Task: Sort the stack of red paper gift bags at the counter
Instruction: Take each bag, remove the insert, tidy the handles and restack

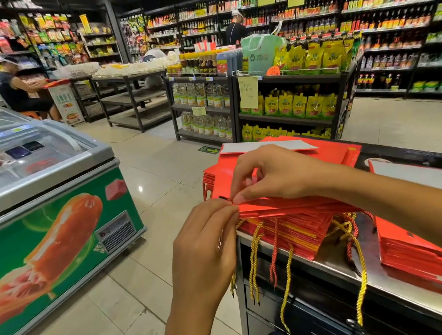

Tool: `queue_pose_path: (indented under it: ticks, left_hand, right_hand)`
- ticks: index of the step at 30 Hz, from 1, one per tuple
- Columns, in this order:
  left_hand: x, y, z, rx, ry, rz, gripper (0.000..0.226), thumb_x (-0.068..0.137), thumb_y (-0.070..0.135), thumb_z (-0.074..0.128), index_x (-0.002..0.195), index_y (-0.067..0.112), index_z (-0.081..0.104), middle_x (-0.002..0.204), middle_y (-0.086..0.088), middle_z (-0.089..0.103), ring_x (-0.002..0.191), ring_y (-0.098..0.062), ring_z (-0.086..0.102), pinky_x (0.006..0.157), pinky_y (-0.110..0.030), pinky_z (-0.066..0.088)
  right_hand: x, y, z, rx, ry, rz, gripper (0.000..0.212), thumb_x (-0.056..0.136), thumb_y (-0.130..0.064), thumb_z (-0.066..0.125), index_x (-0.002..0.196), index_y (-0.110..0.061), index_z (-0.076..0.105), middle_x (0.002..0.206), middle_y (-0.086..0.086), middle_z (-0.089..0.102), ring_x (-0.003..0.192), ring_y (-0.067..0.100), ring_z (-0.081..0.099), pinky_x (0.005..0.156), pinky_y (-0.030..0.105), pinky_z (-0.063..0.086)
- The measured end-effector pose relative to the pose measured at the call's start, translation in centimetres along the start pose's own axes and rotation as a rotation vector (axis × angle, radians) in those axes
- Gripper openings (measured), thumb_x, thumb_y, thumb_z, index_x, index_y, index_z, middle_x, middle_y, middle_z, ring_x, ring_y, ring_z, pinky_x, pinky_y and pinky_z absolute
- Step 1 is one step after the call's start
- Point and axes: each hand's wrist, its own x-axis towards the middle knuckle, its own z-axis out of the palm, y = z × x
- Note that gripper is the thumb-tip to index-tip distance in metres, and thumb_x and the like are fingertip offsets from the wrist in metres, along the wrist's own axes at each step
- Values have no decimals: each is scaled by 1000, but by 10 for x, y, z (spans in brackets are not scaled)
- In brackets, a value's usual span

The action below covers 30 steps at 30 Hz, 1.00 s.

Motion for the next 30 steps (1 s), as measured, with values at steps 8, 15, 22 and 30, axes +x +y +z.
queue_pose_path:
  ticks: [8,15,22,30]
  left_hand:
    - [3,1,1,-29,44,-44,21,92,15,72,111,8,76,114,-2,73,111,-11,65,102,-22,49]
    - [0,0,2,-35,49,-54,20,90,6,78,110,8,77,113,-3,73,111,-10,65,102,-19,48]
    - [0,1,2,-37,51,-47,19,92,11,73,110,8,77,112,-3,73,110,-11,65,101,-20,49]
    - [1,3,2,-47,72,-78,18,92,8,75,109,8,78,111,-2,74,109,-10,66,100,-20,50]
  right_hand:
    - [-14,-2,-23,-181,-39,-21,2,93,-27,73,95,-26,74,78,-8,71,73,11,65,70,36,51]
    - [-10,-11,-25,-510,-88,-223,9,97,-23,68,104,-25,73,85,-20,51,78,6,49,73,26,42]
    - [-9,-9,-14,-672,89,-382,8,96,-16,63,98,-16,71,90,-3,67,88,20,59,74,31,44]
    - [-10,-9,-10,-731,128,-424,11,94,-19,61,96,-16,72,87,-2,67,85,22,60,73,33,46]
